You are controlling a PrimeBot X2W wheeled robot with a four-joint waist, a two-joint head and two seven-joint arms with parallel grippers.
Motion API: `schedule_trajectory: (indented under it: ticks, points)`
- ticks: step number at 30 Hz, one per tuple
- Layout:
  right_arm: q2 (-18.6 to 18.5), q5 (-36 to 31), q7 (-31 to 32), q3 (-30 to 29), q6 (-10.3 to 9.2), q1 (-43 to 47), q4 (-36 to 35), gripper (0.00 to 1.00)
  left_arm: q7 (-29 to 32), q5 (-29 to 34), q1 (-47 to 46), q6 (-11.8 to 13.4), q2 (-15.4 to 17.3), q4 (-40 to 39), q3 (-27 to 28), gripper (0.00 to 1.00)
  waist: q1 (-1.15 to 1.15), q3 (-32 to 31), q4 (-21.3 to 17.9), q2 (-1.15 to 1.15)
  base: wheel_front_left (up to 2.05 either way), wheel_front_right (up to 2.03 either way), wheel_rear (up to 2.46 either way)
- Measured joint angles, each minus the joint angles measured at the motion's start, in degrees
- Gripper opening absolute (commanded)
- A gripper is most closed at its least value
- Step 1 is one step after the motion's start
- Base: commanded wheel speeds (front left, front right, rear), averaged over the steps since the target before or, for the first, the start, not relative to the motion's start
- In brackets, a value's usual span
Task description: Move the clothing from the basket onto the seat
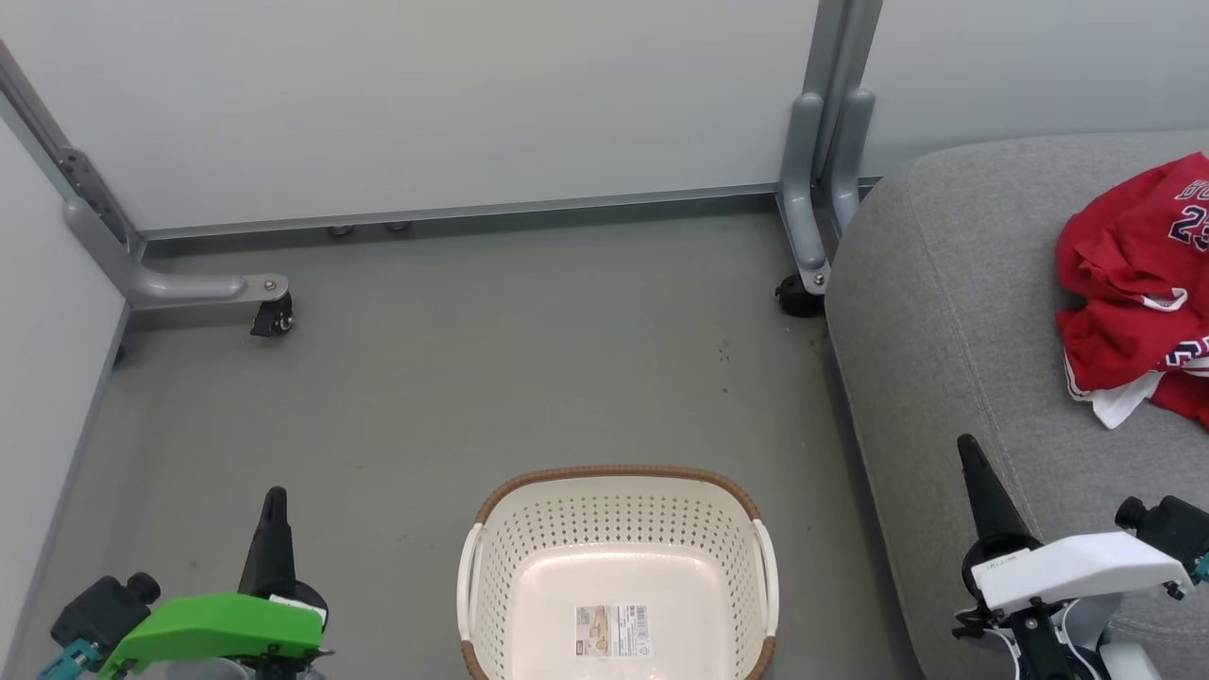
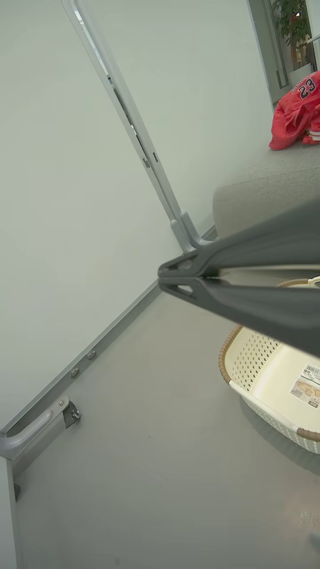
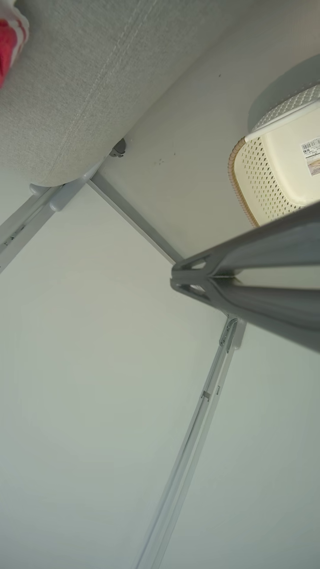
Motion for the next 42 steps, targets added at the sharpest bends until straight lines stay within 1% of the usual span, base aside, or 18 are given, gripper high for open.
schedule_trajectory:
  ticks: [31, 42]
  points:
    - [-0.1, 18.7, 2.5, -1.7, 0.0, -3.4, 3.9, 0.0, 4.7, -17.9, -2.3, -1.3, -0.4, 0.2, 2.6, 0.0, 0.0, 0.1, -0.2, 0.0, 0.0, 0.0, 0.0]
    - [-0.1, 23.8, 3.3, -2.3, 0.0, -4.3, 5.0, 0.0, 6.1, -22.9, -3.1, -1.7, -0.5, 0.2, 3.5, 0.0, 0.0, 0.1, -0.3, 0.0, 0.0, 0.0, 0.0]
